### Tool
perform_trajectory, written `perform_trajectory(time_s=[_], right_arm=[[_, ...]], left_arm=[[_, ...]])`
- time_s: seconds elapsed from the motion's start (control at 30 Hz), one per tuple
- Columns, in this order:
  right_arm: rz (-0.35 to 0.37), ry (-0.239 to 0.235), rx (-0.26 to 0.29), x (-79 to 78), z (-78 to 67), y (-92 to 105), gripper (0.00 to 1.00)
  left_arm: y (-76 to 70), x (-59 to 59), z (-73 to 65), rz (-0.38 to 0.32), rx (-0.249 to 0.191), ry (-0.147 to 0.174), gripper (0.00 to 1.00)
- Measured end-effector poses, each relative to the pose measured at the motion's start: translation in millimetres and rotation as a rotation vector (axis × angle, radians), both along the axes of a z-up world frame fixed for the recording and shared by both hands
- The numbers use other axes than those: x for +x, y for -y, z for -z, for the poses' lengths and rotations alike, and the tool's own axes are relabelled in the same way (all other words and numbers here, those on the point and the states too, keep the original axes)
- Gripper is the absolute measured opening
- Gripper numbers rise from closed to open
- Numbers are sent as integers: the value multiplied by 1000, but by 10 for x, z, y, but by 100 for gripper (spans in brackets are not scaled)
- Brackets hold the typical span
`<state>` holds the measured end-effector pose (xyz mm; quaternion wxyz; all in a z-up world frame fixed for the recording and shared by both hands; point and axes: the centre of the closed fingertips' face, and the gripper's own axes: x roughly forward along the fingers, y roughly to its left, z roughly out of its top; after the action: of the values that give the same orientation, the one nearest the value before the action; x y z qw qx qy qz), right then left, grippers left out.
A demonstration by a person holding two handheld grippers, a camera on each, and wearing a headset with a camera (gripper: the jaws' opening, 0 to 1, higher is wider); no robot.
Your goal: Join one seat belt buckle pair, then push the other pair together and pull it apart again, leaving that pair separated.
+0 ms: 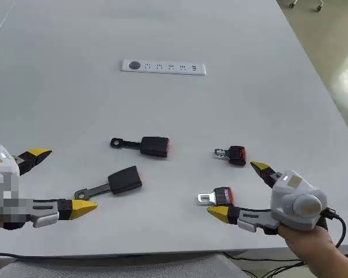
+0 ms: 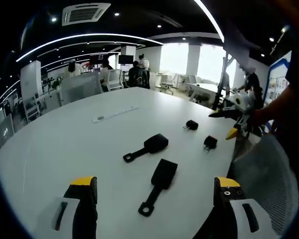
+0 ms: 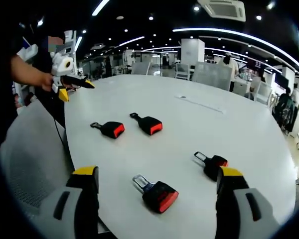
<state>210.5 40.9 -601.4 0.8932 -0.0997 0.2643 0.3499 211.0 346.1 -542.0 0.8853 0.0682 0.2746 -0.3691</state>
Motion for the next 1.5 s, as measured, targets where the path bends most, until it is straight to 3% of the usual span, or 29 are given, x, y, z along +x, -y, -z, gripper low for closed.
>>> perform_trajectory(time_s=[1.5], right_arm=[[15, -12, 0, 109, 46, 72, 100]], left_arm=[[21, 145, 27, 6, 0, -3, 97]])
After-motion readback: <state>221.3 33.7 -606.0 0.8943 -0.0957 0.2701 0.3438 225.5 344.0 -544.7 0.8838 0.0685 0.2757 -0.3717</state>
